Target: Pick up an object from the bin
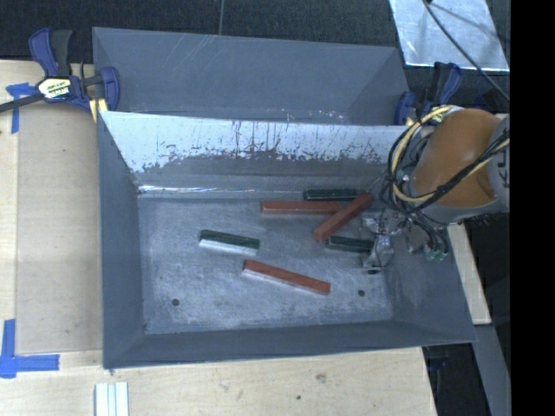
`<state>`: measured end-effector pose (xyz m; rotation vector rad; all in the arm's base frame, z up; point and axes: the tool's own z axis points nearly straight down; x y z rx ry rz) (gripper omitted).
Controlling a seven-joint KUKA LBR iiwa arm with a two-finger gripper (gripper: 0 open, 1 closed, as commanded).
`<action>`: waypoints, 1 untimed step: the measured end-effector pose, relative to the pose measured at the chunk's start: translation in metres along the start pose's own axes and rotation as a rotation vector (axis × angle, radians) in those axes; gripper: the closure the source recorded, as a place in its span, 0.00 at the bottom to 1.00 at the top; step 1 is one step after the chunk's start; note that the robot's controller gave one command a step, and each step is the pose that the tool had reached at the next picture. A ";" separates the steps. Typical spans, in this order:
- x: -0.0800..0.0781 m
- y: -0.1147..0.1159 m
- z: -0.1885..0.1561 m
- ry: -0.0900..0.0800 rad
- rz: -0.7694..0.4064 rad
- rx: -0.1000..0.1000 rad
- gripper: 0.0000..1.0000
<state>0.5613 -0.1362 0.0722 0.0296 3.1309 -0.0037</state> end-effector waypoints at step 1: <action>0.008 -0.009 -0.183 0.001 -0.487 0.000 1.00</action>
Offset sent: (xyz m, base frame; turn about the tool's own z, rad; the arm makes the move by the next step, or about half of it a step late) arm -0.0118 -0.0076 0.1792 -0.4882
